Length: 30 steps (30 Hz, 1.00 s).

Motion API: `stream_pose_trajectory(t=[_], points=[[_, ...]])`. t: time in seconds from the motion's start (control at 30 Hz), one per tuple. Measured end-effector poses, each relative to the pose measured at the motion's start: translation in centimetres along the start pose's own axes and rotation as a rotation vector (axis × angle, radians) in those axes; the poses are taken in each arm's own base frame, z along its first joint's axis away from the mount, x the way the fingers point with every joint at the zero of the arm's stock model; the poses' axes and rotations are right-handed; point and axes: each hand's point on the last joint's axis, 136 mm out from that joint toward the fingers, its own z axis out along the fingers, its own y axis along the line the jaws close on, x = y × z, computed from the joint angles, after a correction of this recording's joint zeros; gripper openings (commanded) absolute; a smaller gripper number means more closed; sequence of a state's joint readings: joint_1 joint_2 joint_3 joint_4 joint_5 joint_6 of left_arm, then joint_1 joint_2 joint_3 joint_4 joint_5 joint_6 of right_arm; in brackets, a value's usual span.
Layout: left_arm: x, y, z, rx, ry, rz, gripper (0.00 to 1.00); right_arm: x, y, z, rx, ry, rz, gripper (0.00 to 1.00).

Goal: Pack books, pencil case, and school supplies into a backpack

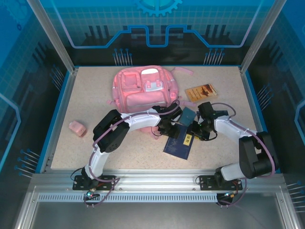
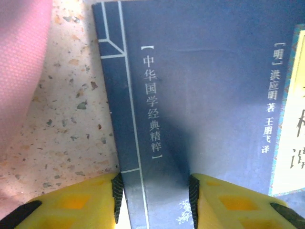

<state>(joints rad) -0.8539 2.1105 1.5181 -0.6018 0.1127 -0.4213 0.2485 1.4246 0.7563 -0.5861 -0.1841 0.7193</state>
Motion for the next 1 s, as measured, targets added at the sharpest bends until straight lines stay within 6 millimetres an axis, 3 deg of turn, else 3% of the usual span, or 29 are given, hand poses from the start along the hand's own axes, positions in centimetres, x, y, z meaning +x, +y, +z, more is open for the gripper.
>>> stream_pose_trajectory(t=[0.2, 0.4, 0.73, 1.0], points=[[0.0, 0.3, 0.0, -0.015, -0.003, -0.026, 0.34, 1.7, -1.2, 0.0, 0.006, 0.018, 0.017, 0.56], [-0.1, 0.5, 0.0, -0.028, -0.006, -0.052, 0.29, 4.1, -2.2, 0.6, -0.005, 0.081, 0.050, 0.48], [-0.1, 0.7, 0.0, -0.044, -0.003, -0.080, 0.24, 4.4, -1.3, 1.6, -0.031, 0.118, 0.045, 0.38], [-0.1, 0.8, 0.1, -0.072, 0.003, -0.086, 0.21, 4.3, -0.6, 1.3, -0.029, 0.119, 0.028, 0.26]])
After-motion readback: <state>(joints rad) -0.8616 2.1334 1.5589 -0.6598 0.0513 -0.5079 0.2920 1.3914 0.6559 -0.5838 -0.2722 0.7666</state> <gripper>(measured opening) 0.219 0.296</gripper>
